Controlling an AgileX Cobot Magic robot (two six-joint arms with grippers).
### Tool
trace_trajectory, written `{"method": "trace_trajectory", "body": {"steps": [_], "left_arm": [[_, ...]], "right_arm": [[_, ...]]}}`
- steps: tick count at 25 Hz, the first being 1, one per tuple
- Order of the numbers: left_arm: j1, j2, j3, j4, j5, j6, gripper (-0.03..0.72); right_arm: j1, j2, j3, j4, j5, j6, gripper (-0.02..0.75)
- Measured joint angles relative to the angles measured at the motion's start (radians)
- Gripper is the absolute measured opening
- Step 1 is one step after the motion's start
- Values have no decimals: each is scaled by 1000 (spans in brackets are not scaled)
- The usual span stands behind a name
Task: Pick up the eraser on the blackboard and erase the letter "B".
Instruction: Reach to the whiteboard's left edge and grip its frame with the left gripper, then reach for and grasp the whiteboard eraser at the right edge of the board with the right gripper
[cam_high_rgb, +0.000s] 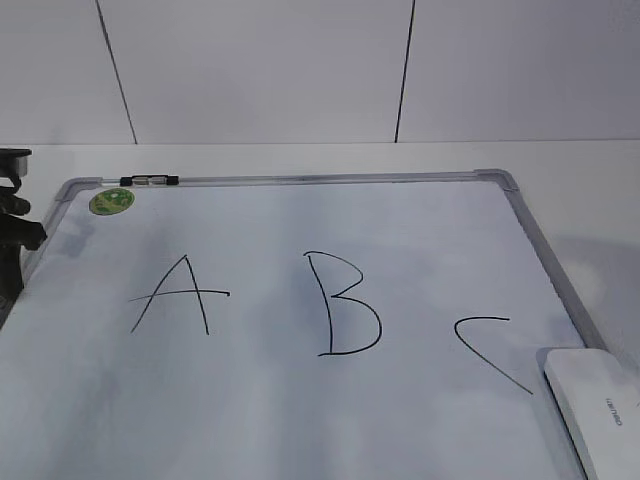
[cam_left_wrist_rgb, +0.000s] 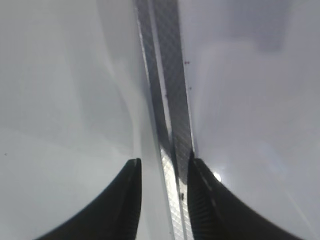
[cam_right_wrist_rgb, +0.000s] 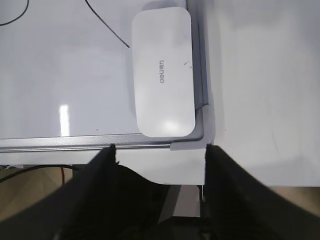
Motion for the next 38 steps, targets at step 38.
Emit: {"method": "trace_trajectory", "body": {"steps": [38], "left_arm": [[0, 17, -8, -14, -7, -11, 41]], "right_arm": [[0, 22, 0, 0, 18, 13, 480]]}}
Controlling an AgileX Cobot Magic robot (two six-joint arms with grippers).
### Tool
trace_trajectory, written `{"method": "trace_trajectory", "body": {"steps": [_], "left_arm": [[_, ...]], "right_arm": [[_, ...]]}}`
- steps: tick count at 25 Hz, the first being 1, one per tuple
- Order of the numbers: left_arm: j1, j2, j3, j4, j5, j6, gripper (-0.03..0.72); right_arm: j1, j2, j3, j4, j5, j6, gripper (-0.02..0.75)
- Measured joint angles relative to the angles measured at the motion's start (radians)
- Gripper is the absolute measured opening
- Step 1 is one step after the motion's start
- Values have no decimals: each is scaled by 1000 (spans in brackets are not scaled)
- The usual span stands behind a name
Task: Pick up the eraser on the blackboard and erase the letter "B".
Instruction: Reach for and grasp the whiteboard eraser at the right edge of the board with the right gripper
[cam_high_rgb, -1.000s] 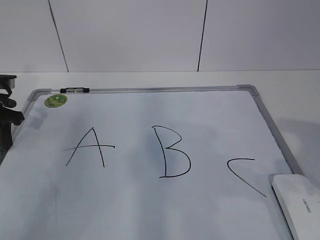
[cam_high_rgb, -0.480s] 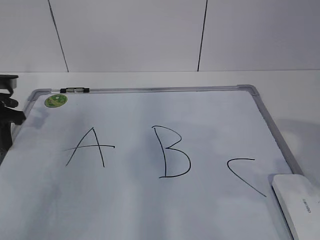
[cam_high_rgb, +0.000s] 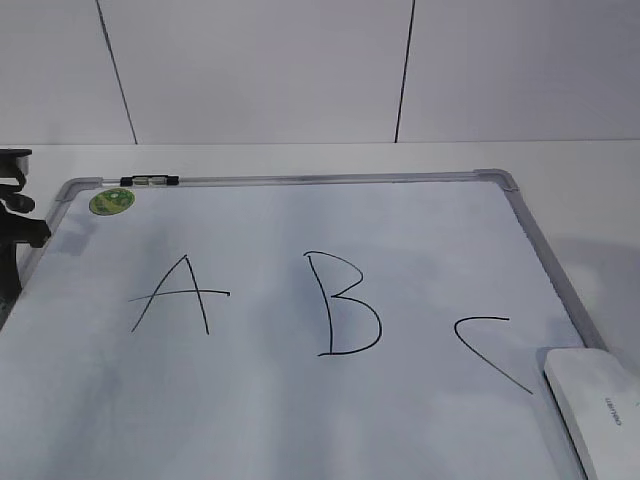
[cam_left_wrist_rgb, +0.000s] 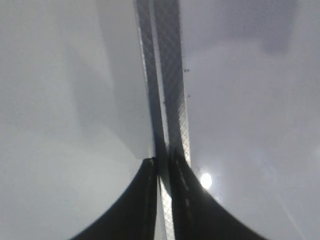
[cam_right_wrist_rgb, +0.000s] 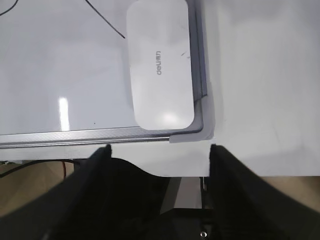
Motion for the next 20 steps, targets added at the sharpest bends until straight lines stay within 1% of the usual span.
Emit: {"method": "trace_trajectory", "body": {"steps": [4, 5, 9, 15, 20], "left_arm": [[0, 0, 0, 0, 1, -2, 41], [0, 0, 0, 0, 2, -2, 40], [0, 1, -4, 0, 9, -2, 40], [0, 2, -4, 0, 12, -2, 40], [0, 2, -4, 0, 13, -2, 40]], "right_arm": [[0, 62, 0, 25, 0, 14, 630], [0, 82, 0, 33, 0, 16, 645], [0, 182, 0, 43, -11, 18, 660], [0, 325, -2, 43, -100, -24, 660], [0, 464, -2, 41, -140, -58, 661]]}}
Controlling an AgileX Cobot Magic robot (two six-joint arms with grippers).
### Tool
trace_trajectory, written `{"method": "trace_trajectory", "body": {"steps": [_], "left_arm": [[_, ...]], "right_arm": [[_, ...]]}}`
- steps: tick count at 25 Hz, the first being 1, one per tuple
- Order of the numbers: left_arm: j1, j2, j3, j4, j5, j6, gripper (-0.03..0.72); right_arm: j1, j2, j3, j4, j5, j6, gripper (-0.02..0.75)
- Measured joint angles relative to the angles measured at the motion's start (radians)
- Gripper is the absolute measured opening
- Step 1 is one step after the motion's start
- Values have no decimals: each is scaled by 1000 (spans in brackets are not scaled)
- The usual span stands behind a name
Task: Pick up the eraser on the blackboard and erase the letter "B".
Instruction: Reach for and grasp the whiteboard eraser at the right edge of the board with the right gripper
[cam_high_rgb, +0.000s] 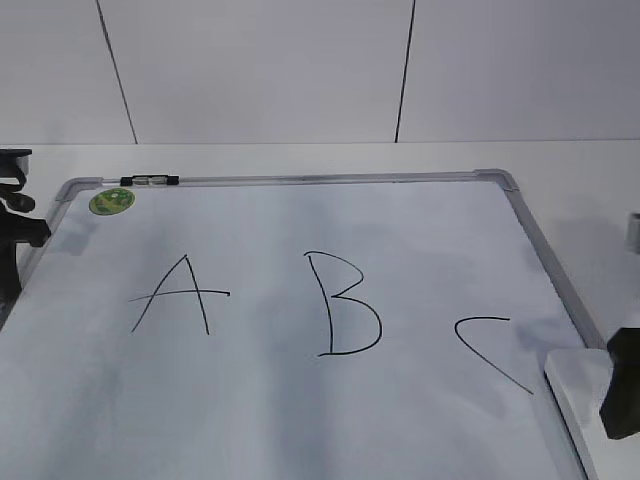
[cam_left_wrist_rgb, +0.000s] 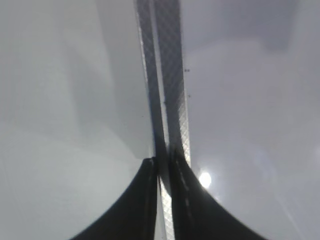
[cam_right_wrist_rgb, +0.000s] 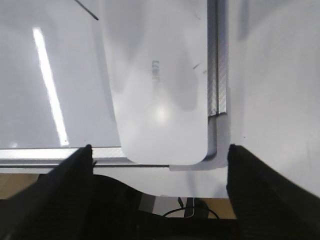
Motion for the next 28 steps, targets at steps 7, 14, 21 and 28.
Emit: {"method": "trace_trajectory", "body": {"steps": [7, 14, 21, 28], "left_arm": [[0, 0, -2, 0, 0, 0, 40], [0, 0, -2, 0, 2, 0, 40], [0, 0, -2, 0, 5, 0, 40], [0, 0, -2, 0, 5, 0, 40]], "right_arm": [[0, 124, -32, -12, -60, -23, 662], [0, 202, -108, -38, -70, -57, 661], [29, 233, -110, -45, -58, -61, 662], [62, 268, -111, -89, -58, -46, 662]]}}
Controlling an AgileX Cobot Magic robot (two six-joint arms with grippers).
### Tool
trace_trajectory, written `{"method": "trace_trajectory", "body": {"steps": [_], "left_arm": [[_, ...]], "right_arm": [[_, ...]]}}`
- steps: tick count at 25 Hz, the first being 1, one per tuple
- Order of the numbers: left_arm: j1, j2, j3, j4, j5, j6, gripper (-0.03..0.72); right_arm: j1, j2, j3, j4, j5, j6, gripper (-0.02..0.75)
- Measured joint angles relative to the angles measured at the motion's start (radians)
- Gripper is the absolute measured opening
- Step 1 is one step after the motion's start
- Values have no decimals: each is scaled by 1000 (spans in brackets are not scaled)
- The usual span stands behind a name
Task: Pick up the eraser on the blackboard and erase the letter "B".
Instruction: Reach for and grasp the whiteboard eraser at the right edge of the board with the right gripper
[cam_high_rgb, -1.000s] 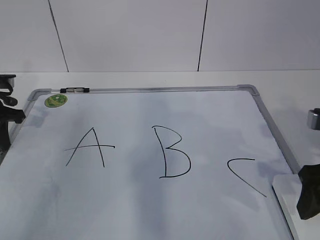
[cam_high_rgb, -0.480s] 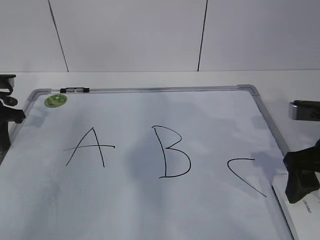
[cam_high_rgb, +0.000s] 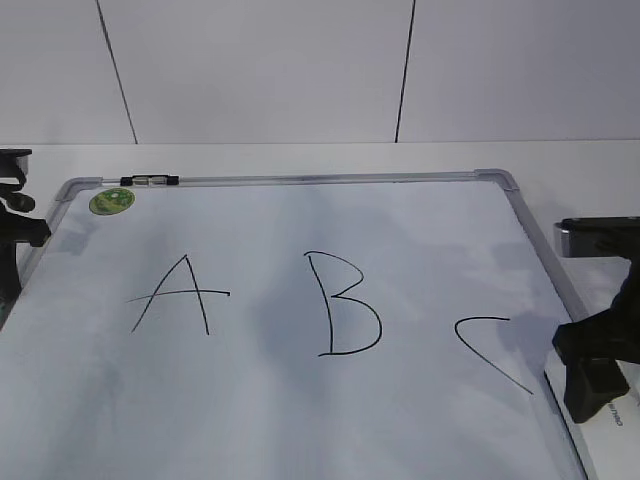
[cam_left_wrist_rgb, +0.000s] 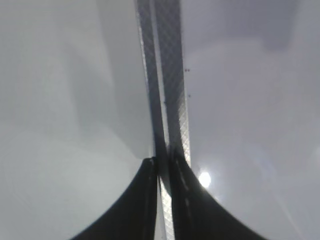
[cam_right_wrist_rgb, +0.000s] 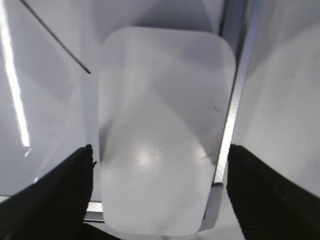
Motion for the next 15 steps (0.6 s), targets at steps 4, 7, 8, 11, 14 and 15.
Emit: {"method": "trace_trajectory", "body": {"steps": [4, 7, 8, 11, 14, 15], "left_arm": [[0, 0, 0, 0, 0, 0, 40], [0, 0, 0, 0, 0, 0, 40], [0, 0, 0, 0, 0, 0, 40], [0, 0, 0, 0, 0, 0, 40], [0, 0, 0, 0, 0, 0, 40], [0, 0, 0, 0, 0, 0, 40]], "right_arm": [[0, -1, 0, -8, 0, 10, 662], [0, 9, 0, -9, 0, 15, 662], [0, 13, 0, -4, 0, 15, 661], [0, 20, 0, 14, -3, 17, 661], [0, 21, 0, 11, -8, 34, 661], [0, 21, 0, 7, -10, 42, 661]]}}
